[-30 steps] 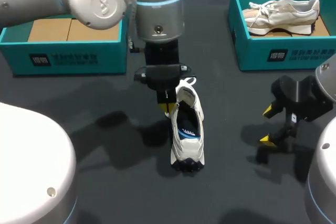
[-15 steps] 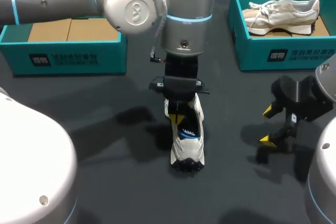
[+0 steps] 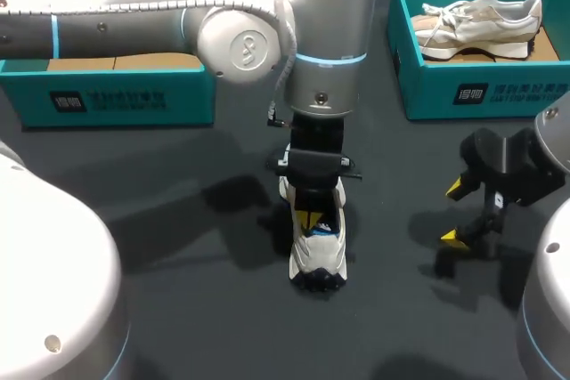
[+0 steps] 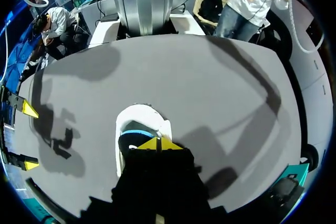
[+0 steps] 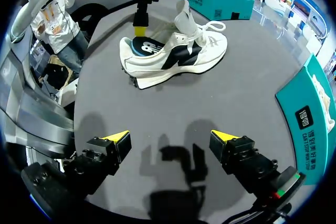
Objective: Take the shoe out of the shoebox, open the shoe tongue, remove and reinsert the insole, then place the shoe into the shoebox
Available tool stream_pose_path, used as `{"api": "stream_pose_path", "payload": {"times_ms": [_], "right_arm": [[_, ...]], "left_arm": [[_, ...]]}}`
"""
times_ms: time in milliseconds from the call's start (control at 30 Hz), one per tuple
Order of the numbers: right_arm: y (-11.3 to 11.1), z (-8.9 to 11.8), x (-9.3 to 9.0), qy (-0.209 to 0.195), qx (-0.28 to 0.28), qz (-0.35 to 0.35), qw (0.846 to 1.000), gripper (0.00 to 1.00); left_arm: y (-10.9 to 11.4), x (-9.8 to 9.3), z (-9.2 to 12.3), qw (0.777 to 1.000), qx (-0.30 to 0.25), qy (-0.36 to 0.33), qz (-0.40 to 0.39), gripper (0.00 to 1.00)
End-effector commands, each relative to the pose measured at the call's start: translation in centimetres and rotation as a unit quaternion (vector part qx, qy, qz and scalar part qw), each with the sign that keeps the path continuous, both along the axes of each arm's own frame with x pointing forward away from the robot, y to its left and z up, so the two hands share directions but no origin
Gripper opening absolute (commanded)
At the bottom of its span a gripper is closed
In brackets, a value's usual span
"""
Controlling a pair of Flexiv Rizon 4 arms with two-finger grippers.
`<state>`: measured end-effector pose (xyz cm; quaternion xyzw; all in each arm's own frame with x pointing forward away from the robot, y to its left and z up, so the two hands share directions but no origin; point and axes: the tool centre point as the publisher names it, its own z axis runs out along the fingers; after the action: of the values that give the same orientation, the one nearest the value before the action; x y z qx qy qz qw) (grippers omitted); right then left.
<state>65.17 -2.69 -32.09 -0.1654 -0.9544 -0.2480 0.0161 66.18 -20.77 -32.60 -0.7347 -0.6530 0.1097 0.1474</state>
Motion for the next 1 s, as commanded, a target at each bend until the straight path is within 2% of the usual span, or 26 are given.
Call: {"api": "stream_pose_path", "payload": {"times_ms": [33, 467, 667, 767, 1000], "right_arm": [[0.0, 0.0, -0.3, -0.002, -0.001, -0.001, 1.000, 1.00], [0.0, 0.0, -0.3, -0.002, -0.001, -0.001, 1.000, 1.00], [0.0, 0.0, -0.3, -0.002, -0.001, -0.001, 1.000, 1.00], [0.0, 0.0, -0.3, -0.002, -0.001, -0.001, 1.000, 1.00], [0.0, 0.0, -0.3, -0.002, -0.001, -0.001, 1.000, 1.00]], "left_arm": [[-0.3, -0.1, -1.0, 1.000, 0.000, -0.002, 0.001, 0.00], [-0.8, 0.0, -3.9, 1.000, 0.009, 0.006, 0.002, 0.00], [-0.7, 0.1, -1.6, 1.000, -0.010, -0.014, -0.003, 0.00], [-0.9, -0.3, -1.5, 1.000, -0.008, -0.021, -0.005, 0.00], [-1.5, -1.0, -4.6, 1.000, 0.019, -0.006, -0.004, 0.00]]}}
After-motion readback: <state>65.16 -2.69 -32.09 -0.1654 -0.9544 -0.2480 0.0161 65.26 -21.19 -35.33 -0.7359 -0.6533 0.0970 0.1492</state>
